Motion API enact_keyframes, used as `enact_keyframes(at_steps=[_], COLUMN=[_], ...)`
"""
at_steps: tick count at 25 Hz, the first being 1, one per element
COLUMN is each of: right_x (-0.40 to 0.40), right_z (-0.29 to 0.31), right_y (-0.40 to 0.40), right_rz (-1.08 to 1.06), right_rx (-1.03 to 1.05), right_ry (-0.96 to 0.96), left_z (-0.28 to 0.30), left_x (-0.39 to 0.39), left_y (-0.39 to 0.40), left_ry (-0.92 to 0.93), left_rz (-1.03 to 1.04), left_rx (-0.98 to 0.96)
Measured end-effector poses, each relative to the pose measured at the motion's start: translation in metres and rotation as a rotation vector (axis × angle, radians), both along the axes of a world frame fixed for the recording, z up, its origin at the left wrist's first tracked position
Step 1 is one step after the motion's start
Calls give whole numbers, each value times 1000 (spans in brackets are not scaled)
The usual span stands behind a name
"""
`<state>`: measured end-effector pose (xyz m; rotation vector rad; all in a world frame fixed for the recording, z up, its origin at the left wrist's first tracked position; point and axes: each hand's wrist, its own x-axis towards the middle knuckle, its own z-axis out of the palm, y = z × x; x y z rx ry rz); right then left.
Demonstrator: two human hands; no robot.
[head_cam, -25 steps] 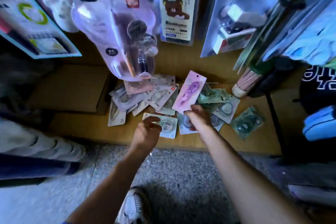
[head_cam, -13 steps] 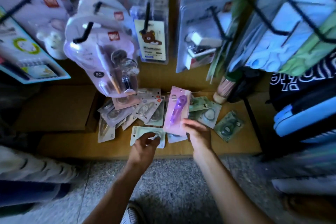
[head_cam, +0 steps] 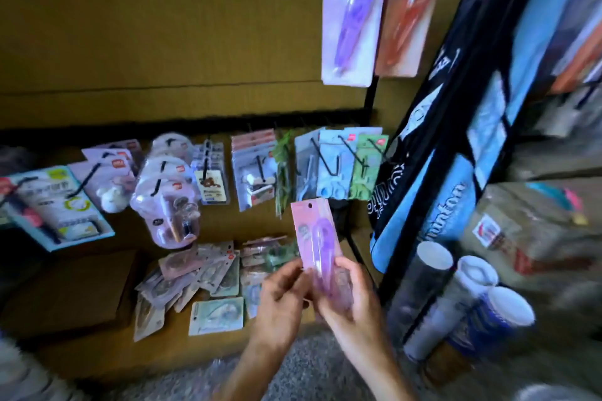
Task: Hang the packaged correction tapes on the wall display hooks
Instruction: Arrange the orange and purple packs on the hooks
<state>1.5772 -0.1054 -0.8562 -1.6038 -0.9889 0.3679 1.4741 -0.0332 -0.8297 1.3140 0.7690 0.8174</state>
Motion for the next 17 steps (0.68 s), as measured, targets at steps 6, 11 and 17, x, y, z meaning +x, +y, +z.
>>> enact_keyframes(at_steps=[6,11,17], right_x=[42,58,67], right_z=[109,216,271], right_y=[-9,21,59], right_rz=[-137,-317,-398], right_rx=[123,263,77], right_ry=[-237,-469,-660], left_z=[114,157,151], left_x=[31,29,13], left_y=[-10,20,25], left_ry=[-139,-102,-30], left_rz=[-104,9,68], left_rx=[89,217,199])
